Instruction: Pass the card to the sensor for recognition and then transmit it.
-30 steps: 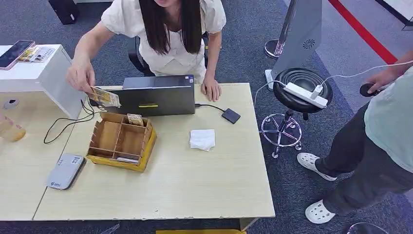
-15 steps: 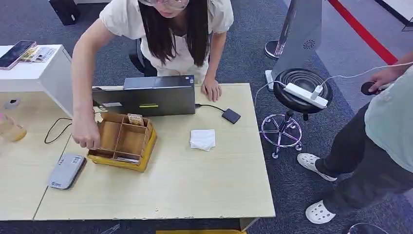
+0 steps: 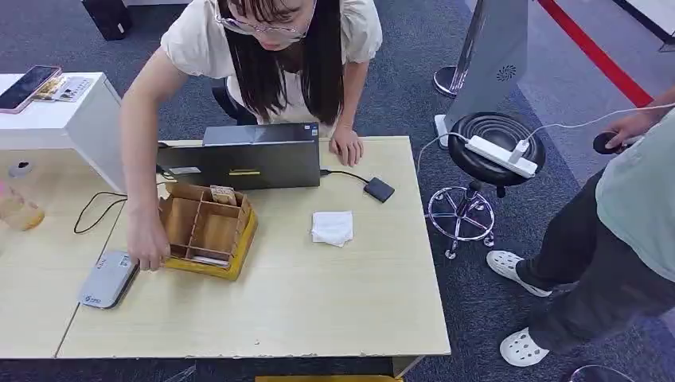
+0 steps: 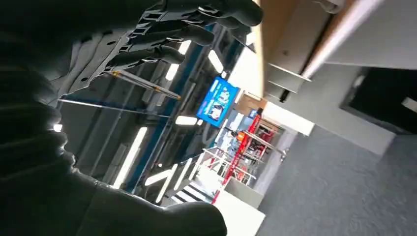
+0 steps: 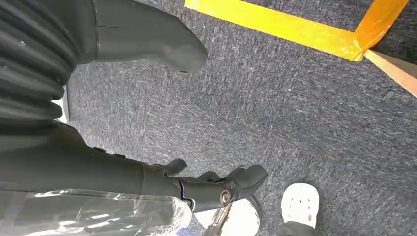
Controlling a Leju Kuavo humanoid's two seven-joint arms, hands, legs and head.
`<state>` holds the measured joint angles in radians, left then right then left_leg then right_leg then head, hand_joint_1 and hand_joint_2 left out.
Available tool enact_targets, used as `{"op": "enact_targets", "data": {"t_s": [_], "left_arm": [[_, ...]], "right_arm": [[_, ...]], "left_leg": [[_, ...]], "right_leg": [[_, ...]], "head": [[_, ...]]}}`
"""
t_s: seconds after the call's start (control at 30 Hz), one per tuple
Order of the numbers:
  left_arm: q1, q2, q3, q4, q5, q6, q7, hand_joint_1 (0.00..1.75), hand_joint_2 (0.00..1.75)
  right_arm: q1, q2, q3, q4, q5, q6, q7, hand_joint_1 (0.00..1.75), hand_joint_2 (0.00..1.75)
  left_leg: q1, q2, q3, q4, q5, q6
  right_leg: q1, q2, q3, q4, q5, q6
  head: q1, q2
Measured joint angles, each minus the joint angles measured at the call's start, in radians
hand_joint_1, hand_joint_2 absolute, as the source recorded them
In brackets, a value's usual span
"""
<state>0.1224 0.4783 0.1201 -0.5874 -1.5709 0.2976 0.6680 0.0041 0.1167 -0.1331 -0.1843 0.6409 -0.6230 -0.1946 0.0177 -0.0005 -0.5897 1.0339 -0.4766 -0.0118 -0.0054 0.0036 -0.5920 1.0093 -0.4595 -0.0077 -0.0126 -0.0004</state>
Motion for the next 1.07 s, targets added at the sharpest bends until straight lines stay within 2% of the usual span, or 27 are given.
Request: {"op": "enact_targets", "data": {"t_s": [0.3, 0.37, 0.47, 0.57, 0.73, 0.83, 0.97, 1.07], "left_arm": [[-0.053, -0.051, -0.101, 0.136, 0.000, 0.003, -0.001, 0.00, 1.75], [-0.063, -0.071, -0.108, 0.156, 0.001, 0.008, -0.007, 0.00, 1.75], [-0.080, -0.101, -0.104, 0.179, 0.007, 0.052, -0.047, 0.00, 1.75], [-0.095, -0.134, -0.087, 0.197, 0.004, 0.067, -0.074, 0.00, 1.75], [-0.107, -0.185, -0.039, 0.209, 0.008, 0.092, -0.110, 0.00, 1.75], [-0.110, -0.205, -0.001, 0.209, 0.045, 0.122, -0.161, 0.00, 1.75], [-0.121, -0.275, 0.140, 0.209, 0.147, 0.192, -0.301, 0.00, 1.75], [-0.125, -0.331, 0.232, 0.214, 0.183, 0.231, -0.353, 0.00, 1.75]], "right_arm": [[0.000, 0.000, -0.021, -0.005, 0.007, 0.000, 0.000, 0.00, 1.75], [0.000, 0.000, -0.021, -0.005, 0.011, 0.000, 0.001, 0.00, 1.75], [0.000, 0.000, -0.028, -0.005, 0.012, 0.000, -0.002, 0.00, 1.75], [0.000, 0.000, -0.039, -0.006, 0.012, -0.001, -0.008, 0.00, 1.75], [-0.001, 0.000, -0.052, -0.006, 0.015, -0.001, -0.011, 0.00, 1.75], [0.000, 0.000, -0.057, -0.006, 0.022, -0.006, -0.011, 0.00, 1.75], [0.000, 0.000, -0.074, -0.009, 0.024, -0.013, -0.031, 0.00, 1.75], [0.000, 0.000, -0.089, -0.014, 0.024, -0.022, -0.044, 0.00, 1.75]], "left_leg": [[0.000, 0.000, 0.000, 0.000, 0.000, 0.000], [0.000, 0.000, 0.000, 0.000, 0.000, 0.000], [0.000, 0.000, 0.000, 0.000, 0.000, 0.000], [0.000, 0.000, 0.000, 0.000, 0.000, 0.000], [0.000, 0.000, 0.000, 0.000, -0.001, 0.001], [0.000, 0.000, 0.000, 0.000, -0.001, 0.001], [-0.001, 0.000, 0.000, 0.000, -0.001, 0.001], [-0.001, 0.001, 0.000, 0.000, -0.002, 0.003]], "right_leg": [[0.000, 0.000, 0.000, 0.000, -0.001, 0.002], [0.000, 0.000, 0.000, 0.000, -0.001, 0.002], [0.000, 0.000, 0.000, 0.000, -0.001, 0.002], [0.000, 0.000, 0.000, 0.000, -0.001, 0.002], [0.000, 0.000, 0.000, 0.000, -0.001, 0.002], [0.000, 0.000, 0.000, 0.000, -0.001, 0.002], [-0.001, 0.000, 0.000, 0.000, -0.001, 0.002], [-0.001, 0.000, 0.000, 0.000, -0.001, 0.002]], "head": [[-0.001, 0.000], [0.000, 0.000], [0.000, 0.000], [0.000, 0.000], [0.000, 0.000], [0.000, 0.000], [-0.001, 0.000], [0.000, 0.000]]}}
